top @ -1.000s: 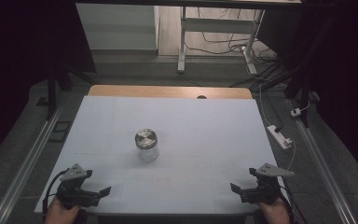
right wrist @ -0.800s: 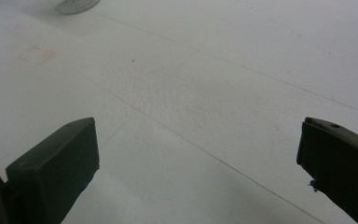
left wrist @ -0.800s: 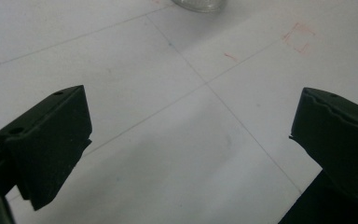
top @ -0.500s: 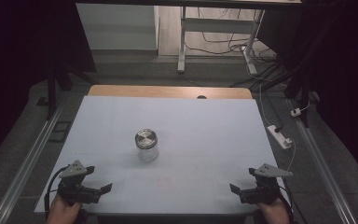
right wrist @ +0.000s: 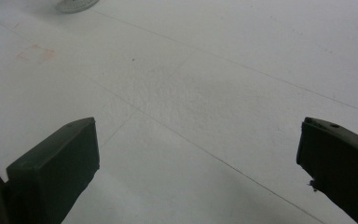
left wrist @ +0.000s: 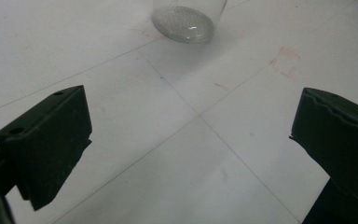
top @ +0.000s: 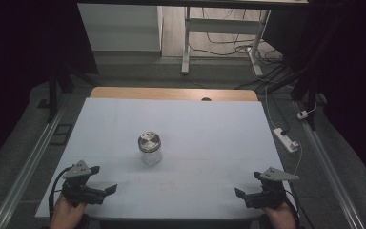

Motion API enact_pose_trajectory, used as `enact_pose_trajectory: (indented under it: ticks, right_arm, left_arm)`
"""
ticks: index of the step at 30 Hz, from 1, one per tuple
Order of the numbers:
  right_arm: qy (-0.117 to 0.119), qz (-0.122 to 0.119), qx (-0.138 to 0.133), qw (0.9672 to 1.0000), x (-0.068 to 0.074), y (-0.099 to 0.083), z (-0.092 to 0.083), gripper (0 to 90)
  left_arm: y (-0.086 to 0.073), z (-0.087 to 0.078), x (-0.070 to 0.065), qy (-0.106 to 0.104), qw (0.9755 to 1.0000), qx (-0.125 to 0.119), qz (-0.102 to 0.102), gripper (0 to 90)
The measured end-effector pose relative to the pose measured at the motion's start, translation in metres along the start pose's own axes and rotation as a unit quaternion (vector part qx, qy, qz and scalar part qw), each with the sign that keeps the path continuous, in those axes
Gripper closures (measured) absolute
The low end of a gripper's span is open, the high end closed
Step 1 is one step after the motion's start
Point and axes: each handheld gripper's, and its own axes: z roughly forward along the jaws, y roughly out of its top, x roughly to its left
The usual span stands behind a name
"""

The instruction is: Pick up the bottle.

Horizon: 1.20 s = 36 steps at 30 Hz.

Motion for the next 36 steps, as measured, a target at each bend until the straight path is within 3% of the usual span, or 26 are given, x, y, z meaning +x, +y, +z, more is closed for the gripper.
enact_pose_trajectory:
  ticks: [13,19,29,36]
  right_arm:
    - [0.0,0.0,0.003,1.0,0.0,0.0,0.001,0.0]
    - [0.001,0.001,0.004,1.0,0.0,0.0,0.001,0.0]
    - [0.002,0.002,0.005,1.0,0.0,0.0,0.001,0.0]
    - [0.002,0.004,0.005,1.0,-0.001,0.0,0.001,0.0]
  left_arm:
    - [0.008,0.013,0.004,-0.017,0.9995,-0.01,0.023,0.0]
    - [0.016,0.022,0.008,-0.034,0.9992,-0.016,0.012,0.0]
    - [0.029,0.038,0.008,-0.025,0.999,-0.016,0.033,0.0]
    - [0.04,0.047,0.008,-0.025,0.9989,-0.013,0.036,0.0]
